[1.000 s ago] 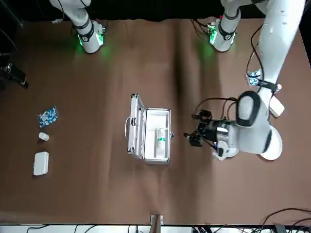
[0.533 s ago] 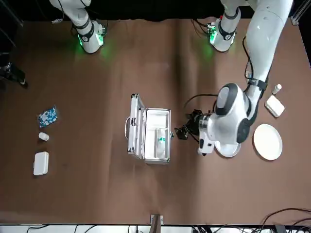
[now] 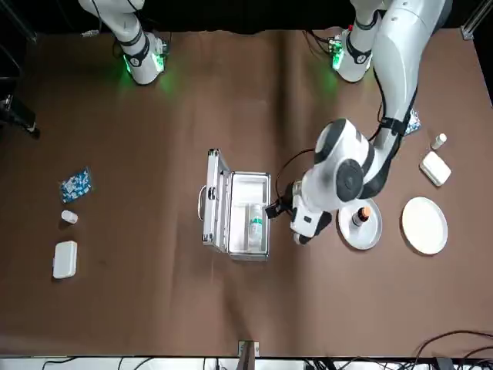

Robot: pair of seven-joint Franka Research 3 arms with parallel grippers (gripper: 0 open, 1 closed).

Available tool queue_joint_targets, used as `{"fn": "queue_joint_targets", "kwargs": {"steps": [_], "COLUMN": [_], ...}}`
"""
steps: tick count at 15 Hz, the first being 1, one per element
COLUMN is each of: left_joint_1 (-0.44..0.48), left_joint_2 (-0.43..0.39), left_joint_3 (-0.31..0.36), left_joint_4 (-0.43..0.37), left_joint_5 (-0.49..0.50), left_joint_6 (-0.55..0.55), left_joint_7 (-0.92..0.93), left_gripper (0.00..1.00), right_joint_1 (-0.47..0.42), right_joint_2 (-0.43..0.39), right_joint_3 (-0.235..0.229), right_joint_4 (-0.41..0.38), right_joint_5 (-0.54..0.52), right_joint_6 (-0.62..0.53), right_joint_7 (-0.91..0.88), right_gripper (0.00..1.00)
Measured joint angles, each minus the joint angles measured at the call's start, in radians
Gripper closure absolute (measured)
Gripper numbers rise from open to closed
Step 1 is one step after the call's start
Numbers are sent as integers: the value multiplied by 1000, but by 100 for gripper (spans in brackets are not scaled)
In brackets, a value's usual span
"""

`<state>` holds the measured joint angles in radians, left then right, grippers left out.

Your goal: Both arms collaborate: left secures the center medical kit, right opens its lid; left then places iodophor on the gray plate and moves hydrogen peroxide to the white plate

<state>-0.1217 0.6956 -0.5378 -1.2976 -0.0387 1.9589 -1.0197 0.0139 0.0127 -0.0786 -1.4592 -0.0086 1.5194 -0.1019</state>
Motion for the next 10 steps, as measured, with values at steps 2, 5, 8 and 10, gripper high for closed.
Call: {"fn": "queue_joint_targets", "kwargs": {"steps": [2, 5, 8, 10], "left_joint_1": [-31, -67, -116, -136], "left_joint_2": [0, 0, 0, 0], "left_joint_3": [7, 10, 11, 12], "left_joint_4": [1, 1, 1, 1], "left_joint_5": [61, 87, 135, 146], "left_joint_6": [10, 52, 68, 69], "left_joint_7": [0, -3, -6, -4], "left_gripper": [0, 0, 0, 0], "right_joint_1": [0, 0, 1, 1], "right_joint_2": [0, 0, 1, 3], "right_joint_3": [1, 2, 3, 3], "right_joint_4": [0, 0, 0, 0], "right_joint_5": [0, 0, 0, 0], "right_joint_6": [0, 0, -3, -1], "right_joint_7": [0, 0, 0, -1], "right_gripper": [1, 1, 1, 1]}}
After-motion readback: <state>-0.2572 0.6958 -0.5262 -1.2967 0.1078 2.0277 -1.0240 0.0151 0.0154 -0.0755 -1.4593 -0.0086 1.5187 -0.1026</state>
